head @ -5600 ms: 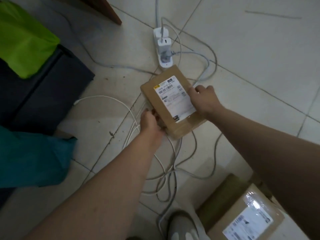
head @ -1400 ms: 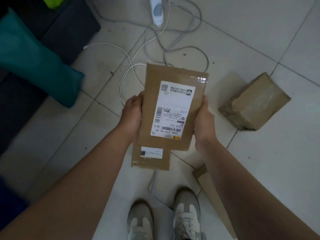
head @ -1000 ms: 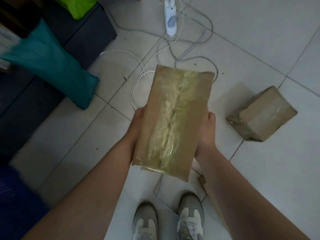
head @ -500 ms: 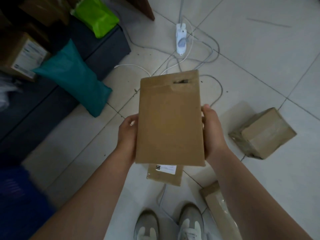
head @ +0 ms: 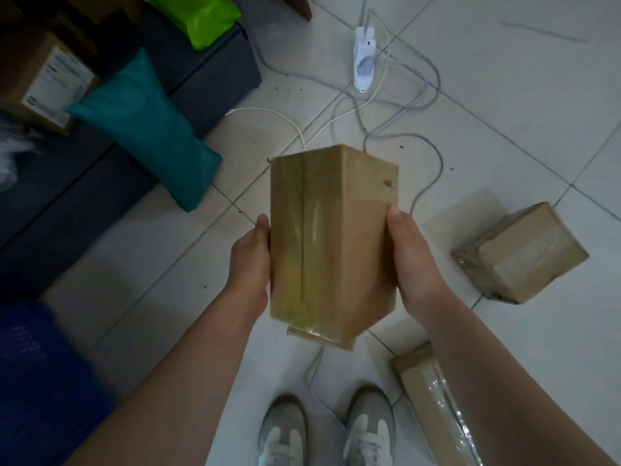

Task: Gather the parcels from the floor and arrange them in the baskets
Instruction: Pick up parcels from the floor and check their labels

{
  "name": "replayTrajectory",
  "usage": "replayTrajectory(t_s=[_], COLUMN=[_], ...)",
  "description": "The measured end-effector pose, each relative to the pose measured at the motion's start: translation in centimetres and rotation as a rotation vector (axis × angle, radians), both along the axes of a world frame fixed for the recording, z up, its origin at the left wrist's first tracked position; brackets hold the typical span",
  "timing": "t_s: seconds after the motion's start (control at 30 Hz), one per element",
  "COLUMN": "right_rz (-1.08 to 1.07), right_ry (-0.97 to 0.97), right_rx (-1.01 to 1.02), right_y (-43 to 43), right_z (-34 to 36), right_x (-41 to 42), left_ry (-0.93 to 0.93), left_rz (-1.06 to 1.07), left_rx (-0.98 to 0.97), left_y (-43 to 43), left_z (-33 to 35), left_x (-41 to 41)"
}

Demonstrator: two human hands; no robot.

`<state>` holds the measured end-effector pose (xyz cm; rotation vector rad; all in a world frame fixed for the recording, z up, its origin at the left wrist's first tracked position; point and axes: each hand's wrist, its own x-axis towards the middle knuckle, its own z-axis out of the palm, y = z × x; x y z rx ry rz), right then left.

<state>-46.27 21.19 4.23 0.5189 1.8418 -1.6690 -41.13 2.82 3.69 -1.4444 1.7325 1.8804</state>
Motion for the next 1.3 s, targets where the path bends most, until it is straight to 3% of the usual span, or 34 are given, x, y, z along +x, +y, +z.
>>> replayTrajectory(t_s=[0.1,0.23,0.33,0.47,0.6,0.77,0.87,1.0,1.17,1.3], right_rz=[-0.183,-0.393,-0.399,-0.374,-0.086,-0.192,-0.134,-0.086,-0.193,-0.257], right_ry=[-0.104,-0.24,-0.262,-0.237,-0.104,-0.176,-0.172,-0.076,0.077,-0.008], right_rx=[-0.021,0.021,0.036,-0.067,0.086,0.043,0.014,0.179,0.309,0.356], right_y=[-1.2,-2.1,-1.6,-0.4,-1.7,-2.1,-2.2,-2.0,-1.5,-1.2], right_z=[-0.9,-2.7,-2.2,-1.2,-1.4,-4.8,-4.1,-5.5,-6.2,-7.9], right_x=[1.0,2.4,2.4,2.0,3.0,4.4,4.9,7.0,8.3,7.7], left_ry=[0.061,0.111,-0.036,-0.114,-0.032,0.049,0.025,-0.002,0.006,-0.075], left_rz=[-0.01,-0.196,-0.241,-0.074,-0.057,-0.086,-0.154,-0.219,-0.149,-0.211], left_rx=[0.12,0.337,0.305,0.096,-0.202,-0.404,-0.402,-0.354,-0.363,-0.276], left_y=[0.4,1.3,1.5,2.2,2.5,2.1,2.1,2.8,3.1,2.5], left_z=[-0.1,-0.4,-0.6,-1.3,-0.9,-0.4,-1.6,-3.2,-3.6,-5.3], left_x=[-0.5,-0.9,-0.2,1.1,1.1,0.3,0.6,1.0,0.7,1.4])
